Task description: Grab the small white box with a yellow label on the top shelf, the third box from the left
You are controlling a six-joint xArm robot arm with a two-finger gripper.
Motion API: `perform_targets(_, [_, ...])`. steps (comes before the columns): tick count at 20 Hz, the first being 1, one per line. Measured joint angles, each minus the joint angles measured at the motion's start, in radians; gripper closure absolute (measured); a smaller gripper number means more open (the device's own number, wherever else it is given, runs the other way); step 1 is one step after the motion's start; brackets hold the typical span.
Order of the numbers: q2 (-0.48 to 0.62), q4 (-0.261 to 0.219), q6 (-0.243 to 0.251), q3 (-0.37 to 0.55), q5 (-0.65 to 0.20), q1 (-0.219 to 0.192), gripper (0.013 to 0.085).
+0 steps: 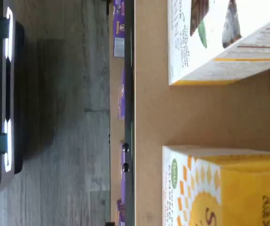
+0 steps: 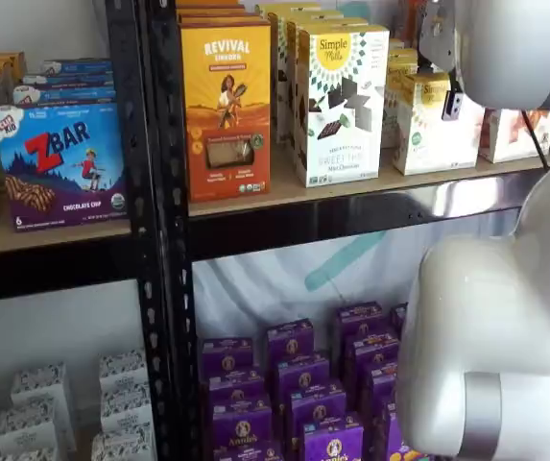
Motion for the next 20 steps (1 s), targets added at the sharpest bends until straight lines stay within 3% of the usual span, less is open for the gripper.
perform_targets(4, [0.000, 0.001, -0.001, 0.003, -0.003, -0.001, 0.0130])
perform_targets(6, [0.001, 0.003, -0.002, 0.003, -0.003, -0.002, 0.0210])
perform_targets(7, [0.000, 0.003, -0.002, 0.005, -0.004, -0.003, 0.0210])
perform_targets(11, [-0.003, 0.005, -0.006, 0.012, -0.012, -0.006, 0.0330])
perform_targets(14, [-0.004, 0.007, -0.008, 0.014, -0.015, -0.008, 0.0330])
perform_targets(17, [-0.006, 0.016, -0.012, 0.018, -0.019, -0.013, 0.0410])
perform_targets(20, [-0.008, 0.017, -0.013, 0.022, -0.023, -0.014, 0.0410])
